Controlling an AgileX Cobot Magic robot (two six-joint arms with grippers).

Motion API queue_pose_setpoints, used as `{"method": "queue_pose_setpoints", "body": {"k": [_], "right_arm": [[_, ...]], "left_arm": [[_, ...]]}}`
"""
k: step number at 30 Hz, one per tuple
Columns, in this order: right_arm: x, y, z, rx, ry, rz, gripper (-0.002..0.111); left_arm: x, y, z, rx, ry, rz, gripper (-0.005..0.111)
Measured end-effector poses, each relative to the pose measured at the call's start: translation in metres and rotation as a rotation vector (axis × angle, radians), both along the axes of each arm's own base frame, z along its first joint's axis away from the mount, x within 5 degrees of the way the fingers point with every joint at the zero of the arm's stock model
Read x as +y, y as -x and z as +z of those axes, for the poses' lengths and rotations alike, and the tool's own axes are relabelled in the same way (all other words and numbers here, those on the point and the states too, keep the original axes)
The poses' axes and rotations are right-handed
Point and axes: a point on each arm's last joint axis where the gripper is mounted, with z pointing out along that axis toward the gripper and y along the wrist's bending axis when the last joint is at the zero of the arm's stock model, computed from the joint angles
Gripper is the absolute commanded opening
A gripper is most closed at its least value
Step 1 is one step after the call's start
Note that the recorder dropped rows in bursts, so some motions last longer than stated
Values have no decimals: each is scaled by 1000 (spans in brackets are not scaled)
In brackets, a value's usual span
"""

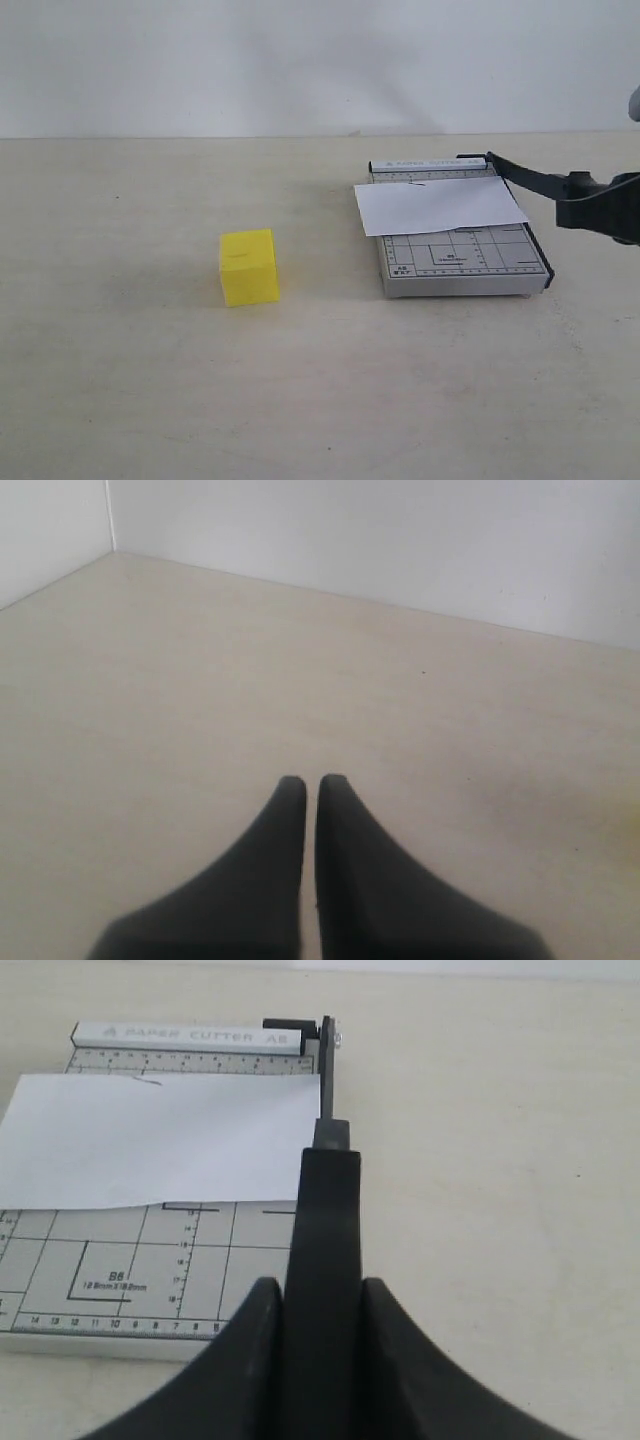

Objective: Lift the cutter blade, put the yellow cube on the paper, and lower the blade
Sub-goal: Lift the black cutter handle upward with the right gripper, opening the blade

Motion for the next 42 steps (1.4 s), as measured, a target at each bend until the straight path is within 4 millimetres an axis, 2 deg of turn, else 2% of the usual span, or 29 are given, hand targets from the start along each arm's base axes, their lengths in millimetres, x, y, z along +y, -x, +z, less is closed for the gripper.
{"method": "queue_pose_setpoints", "body": {"k": [13, 15, 20, 23, 28, 32, 33, 35, 36, 37, 38, 39, 42], "right_arm": [[0, -5, 10, -117, -4, -4, 0], [0, -5, 10, -118, -3, -4, 8], [0, -4, 10, -116, 1, 0, 42], [0, -5, 14, -148, 20, 12, 52], [0, -1, 31, -235, 59, 38, 55], [-3, 24, 62, -335, 64, 44, 54], [-4, 35, 74, -369, 52, 39, 52], [-6, 55, 88, -403, 30, 33, 39], [-7, 67, 94, -408, 20, 33, 17], [-9, 87, 100, -392, 13, 41, 4], [-9, 98, 101, -376, 7, 45, 0], [-11, 115, 101, -334, 11, 58, 0], [-13, 149, 104, -332, 28, 80, 0]], "left_arm": [[0, 0, 0, 0, 0, 0, 4], [0, 0, 0, 0, 0, 0, 4], [0, 0, 0, 0, 0, 0, 4], [0, 0, 0, 0, 0, 0, 4], [0, 0, 0, 0, 0, 0, 4], [0, 0, 0, 0, 0, 0, 4], [0, 0, 0, 0, 0, 0, 4], [0, 0, 0, 0, 0, 0, 4], [0, 0, 0, 0, 0, 0, 4], [0, 0, 0, 0, 0, 0, 4], [0, 0, 0, 0, 0, 0, 4], [0, 0, 0, 0, 0, 0, 4], [0, 0, 0, 0, 0, 0, 4]]}}
